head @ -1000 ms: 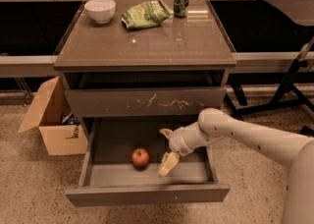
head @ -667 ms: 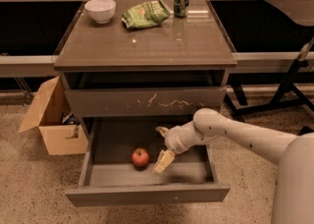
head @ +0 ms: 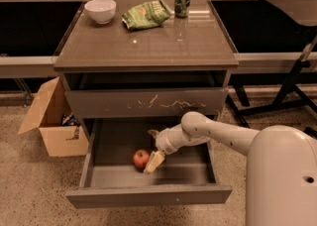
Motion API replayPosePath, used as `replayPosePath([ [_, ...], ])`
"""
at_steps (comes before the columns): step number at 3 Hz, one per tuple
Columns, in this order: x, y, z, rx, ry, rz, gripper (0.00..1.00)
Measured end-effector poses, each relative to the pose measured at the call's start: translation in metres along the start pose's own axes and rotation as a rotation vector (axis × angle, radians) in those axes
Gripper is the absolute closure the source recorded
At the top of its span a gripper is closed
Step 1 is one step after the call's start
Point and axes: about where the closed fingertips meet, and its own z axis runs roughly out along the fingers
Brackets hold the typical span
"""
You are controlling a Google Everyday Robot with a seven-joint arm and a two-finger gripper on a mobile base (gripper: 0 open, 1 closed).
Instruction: Pick apple from middle drawer and place on counter
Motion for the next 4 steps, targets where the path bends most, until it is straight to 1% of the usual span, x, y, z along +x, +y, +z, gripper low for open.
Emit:
replayPosePath([
  [1, 0.008, -0.002, 0.022, 0.000, 0.020, 0.033, 0.00],
  [2, 0.024, 0.003, 0.050, 0.034, 0.050, 0.097, 0.04],
  [3, 0.033, 0.003, 0.062, 0.049, 0.059, 0.125, 0.09],
  [4, 0.040, 0.002, 0.066, 0.062, 0.061, 0.133, 0.29],
])
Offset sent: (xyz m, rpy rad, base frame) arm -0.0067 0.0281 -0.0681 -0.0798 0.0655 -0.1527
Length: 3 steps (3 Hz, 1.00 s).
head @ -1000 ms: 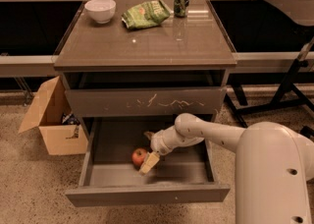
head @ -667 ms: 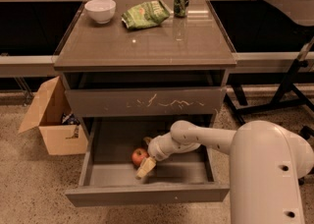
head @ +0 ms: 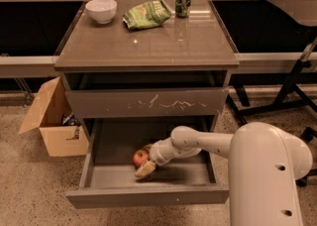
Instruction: Pick apple from middle drawer and place on counter
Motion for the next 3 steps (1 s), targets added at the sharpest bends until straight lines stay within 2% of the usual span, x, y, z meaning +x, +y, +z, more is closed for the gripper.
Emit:
replayPosePath([
  [1, -0.007, 0.003, -0.017, 0.022, -0.032, -0.033, 0.51],
  [2, -0.024, 0.013, -0.054, 0.041, -0.107, -0.105, 0.74],
  [3, -0.043, 0.027, -0.108, 0.057, -0.218, -0.211, 0.97],
])
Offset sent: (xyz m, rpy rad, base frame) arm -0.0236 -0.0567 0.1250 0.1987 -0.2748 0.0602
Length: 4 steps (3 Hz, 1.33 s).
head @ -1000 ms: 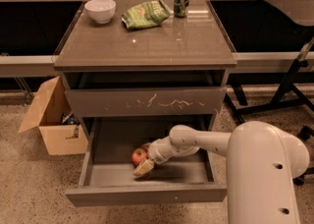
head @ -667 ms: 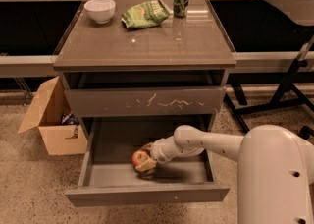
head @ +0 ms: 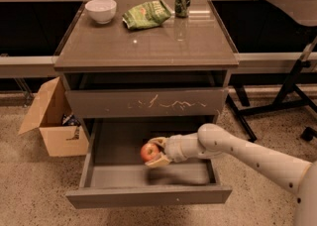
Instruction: Pick apple from middle drawer and place on counter
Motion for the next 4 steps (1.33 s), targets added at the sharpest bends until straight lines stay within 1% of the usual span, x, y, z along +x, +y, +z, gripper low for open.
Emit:
replayPosePath([
  [1, -0.024, 0.000, -0.049, -0.018, -0.068, -0.116, 1.00],
  [2, -0.028, 0.021, -0.053, -0.097, -0.090, -0.137, 1.00],
  [3, -0.028, 0.021, -0.053, -0.097, -0.090, -0.137, 1.00],
  [4, -0.046, 0.012, -0.084, -0.105, -0.150, -0.162, 1.00],
])
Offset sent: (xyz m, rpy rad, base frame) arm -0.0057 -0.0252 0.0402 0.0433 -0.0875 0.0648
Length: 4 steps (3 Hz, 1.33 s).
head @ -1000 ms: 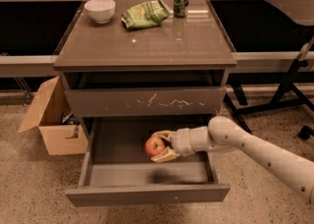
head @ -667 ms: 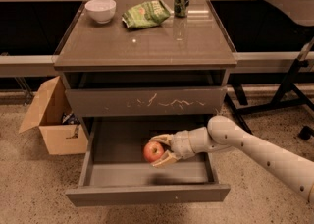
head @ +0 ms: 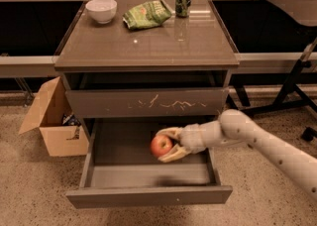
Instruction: Pick apple from middle drawer and place on counter
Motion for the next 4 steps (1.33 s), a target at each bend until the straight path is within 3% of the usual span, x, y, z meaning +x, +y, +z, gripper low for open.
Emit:
replayPosePath([
  [1, -0.037, -0.012, -0.052, -0.013, -0.090, -0.046, 1.00],
  [2, -0.071, -0.017, -0.108, -0.024, -0.111, -0.090, 1.00],
  [4, -0.159, -0.039, -0.198, 0.011, -0.059, -0.257, 1.00],
])
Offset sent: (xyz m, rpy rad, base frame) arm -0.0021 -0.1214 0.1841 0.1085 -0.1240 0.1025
